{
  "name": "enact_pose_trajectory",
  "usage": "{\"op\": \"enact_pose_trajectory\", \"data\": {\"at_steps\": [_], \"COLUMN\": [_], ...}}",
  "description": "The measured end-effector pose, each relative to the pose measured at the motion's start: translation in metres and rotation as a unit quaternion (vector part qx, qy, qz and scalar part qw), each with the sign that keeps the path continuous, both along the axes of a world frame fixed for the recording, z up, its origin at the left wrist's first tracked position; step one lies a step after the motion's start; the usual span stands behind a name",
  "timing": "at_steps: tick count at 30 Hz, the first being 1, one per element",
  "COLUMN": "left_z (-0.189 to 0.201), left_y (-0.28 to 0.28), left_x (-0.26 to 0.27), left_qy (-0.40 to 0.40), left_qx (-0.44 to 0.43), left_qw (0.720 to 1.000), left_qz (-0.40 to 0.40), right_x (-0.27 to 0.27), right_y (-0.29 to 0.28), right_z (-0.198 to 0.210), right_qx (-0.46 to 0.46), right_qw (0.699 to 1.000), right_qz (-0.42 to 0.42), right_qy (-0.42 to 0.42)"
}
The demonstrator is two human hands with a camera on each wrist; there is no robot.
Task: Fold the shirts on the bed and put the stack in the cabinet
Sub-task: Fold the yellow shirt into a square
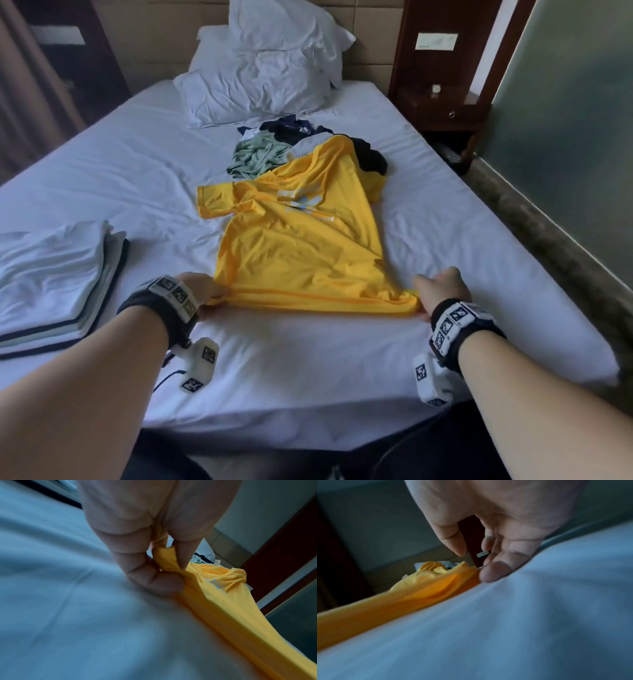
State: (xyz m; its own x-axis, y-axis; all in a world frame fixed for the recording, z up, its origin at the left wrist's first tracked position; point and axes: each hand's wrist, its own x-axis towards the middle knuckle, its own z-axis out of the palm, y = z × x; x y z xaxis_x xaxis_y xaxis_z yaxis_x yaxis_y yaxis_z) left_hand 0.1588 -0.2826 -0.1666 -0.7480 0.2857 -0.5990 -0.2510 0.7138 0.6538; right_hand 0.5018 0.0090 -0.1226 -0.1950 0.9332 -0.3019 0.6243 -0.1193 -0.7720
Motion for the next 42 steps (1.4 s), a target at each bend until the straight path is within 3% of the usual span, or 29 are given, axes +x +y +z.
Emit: {"op": "enact_pose_trajectory", "data": {"at_steps": [1, 3, 6, 9, 12, 16, 21, 25, 33, 36, 42], "left_z": [-0.009, 0.008, 0.037, 0.039, 0.044, 0.065, 0.095, 0.116, 0.136, 0.14, 0.145], "left_y": [-0.003, -0.009, -0.015, -0.026, -0.032, -0.036, -0.064, -0.097, -0.162, -0.176, -0.187], "left_x": [-0.008, 0.005, 0.032, 0.037, 0.043, 0.067, 0.104, 0.134, 0.18, 0.193, 0.2], "left_qy": [-0.005, -0.006, -0.01, -0.014, -0.006, 0.02, 0.05, 0.043, 0.002, 0.031, 0.015], "left_qx": [-0.007, -0.007, -0.018, -0.039, -0.031, -0.012, 0.011, 0.026, 0.017, 0.003, -0.063], "left_qw": [1.0, 1.0, 0.999, 0.997, 0.996, 0.996, 0.995, 0.995, 0.997, 0.998, 0.998], "left_qz": [-0.01, 0.013, 0.029, 0.058, 0.079, 0.088, 0.082, 0.082, 0.076, 0.062, 0.001], "right_x": [-0.002, -0.01, -0.019, -0.019, -0.009, 0.019, 0.06, 0.081, 0.111, 0.122, 0.131], "right_y": [0.002, 0.002, 0.002, 0.004, 0.002, -0.008, -0.034, -0.058, -0.112, -0.127, -0.126], "right_z": [0.001, -0.001, -0.006, 0.002, 0.014, 0.029, 0.057, 0.086, 0.115, 0.117, 0.114], "right_qx": [0.034, 0.033, 0.04, 0.064, 0.064, 0.06, -0.063, -0.072, -0.018, -0.012, -0.071], "right_qw": [0.999, 0.991, 0.959, 0.931, 0.929, 0.961, 0.974, 0.977, 0.956, 0.946, 0.926], "right_qz": [0.03, 0.118, 0.248, 0.3, 0.308, 0.232, 0.188, 0.179, 0.244, 0.264, 0.304], "right_qy": [-0.025, -0.044, -0.133, -0.197, -0.196, -0.135, -0.105, -0.089, -0.162, -0.187, -0.213]}}
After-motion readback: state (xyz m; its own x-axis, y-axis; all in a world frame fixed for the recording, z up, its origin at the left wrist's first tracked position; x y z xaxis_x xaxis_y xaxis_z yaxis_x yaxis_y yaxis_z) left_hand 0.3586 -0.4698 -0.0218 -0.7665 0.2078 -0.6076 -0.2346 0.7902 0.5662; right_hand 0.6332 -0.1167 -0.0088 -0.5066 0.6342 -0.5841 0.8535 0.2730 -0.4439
